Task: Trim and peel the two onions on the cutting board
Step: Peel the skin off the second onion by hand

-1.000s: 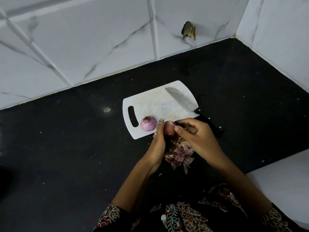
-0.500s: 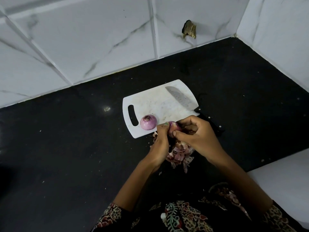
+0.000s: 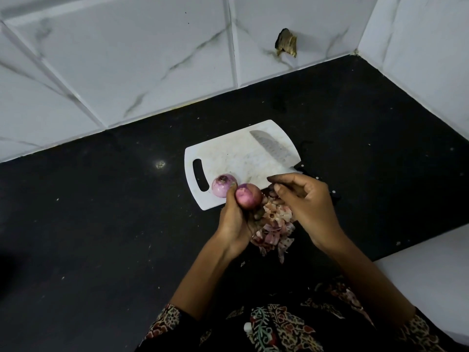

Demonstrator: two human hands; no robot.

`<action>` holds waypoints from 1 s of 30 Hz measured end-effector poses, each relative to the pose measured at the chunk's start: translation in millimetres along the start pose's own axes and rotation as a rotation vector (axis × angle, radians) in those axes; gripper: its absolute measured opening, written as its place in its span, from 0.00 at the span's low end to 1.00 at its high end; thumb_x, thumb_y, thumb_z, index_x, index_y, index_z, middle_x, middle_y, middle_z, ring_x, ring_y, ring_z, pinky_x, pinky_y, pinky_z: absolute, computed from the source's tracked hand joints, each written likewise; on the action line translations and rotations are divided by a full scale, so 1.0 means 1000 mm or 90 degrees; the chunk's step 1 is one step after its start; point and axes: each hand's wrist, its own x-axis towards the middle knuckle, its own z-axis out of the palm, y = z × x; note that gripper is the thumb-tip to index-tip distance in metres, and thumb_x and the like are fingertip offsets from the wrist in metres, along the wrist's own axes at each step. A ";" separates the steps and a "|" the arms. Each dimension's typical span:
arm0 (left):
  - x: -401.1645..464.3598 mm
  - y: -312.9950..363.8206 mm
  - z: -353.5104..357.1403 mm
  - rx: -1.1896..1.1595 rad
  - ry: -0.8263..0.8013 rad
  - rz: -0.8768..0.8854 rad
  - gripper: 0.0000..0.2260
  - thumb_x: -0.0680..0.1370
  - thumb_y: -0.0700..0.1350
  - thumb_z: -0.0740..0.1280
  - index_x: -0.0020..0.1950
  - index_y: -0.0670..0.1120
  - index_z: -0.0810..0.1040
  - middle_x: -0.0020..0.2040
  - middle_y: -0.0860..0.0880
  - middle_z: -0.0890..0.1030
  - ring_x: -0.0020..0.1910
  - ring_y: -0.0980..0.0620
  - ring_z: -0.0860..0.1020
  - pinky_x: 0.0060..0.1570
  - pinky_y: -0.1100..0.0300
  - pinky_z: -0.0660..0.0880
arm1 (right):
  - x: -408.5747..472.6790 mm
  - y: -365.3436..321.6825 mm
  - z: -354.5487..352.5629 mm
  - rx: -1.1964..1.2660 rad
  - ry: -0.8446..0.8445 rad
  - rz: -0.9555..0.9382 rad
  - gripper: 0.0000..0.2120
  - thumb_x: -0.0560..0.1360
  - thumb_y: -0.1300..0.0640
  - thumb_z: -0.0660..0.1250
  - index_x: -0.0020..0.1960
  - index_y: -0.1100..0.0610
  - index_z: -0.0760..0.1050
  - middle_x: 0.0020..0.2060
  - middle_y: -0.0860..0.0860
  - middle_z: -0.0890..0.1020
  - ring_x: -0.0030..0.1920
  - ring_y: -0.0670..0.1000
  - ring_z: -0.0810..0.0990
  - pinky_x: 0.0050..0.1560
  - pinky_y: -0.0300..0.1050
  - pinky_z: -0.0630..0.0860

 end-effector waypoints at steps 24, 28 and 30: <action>0.006 -0.007 0.000 0.131 0.096 0.006 0.22 0.83 0.55 0.50 0.42 0.44 0.77 0.29 0.46 0.78 0.26 0.53 0.75 0.27 0.65 0.69 | 0.005 0.014 0.003 -0.248 -0.003 -0.090 0.03 0.70 0.65 0.72 0.40 0.57 0.82 0.31 0.48 0.83 0.31 0.42 0.80 0.35 0.35 0.76; 0.007 -0.003 -0.005 0.135 0.049 -0.005 0.32 0.80 0.65 0.46 0.47 0.43 0.81 0.46 0.42 0.84 0.45 0.49 0.81 0.47 0.56 0.74 | 0.002 0.009 0.002 -0.183 -0.069 -0.067 0.09 0.69 0.54 0.75 0.46 0.58 0.81 0.38 0.48 0.84 0.39 0.43 0.82 0.40 0.34 0.77; 0.008 -0.002 -0.005 0.149 0.041 -0.005 0.31 0.80 0.65 0.46 0.45 0.45 0.80 0.44 0.45 0.85 0.43 0.51 0.81 0.48 0.56 0.75 | 0.002 0.011 0.004 -0.216 -0.060 -0.086 0.05 0.70 0.57 0.74 0.44 0.58 0.81 0.38 0.49 0.83 0.40 0.45 0.82 0.42 0.37 0.77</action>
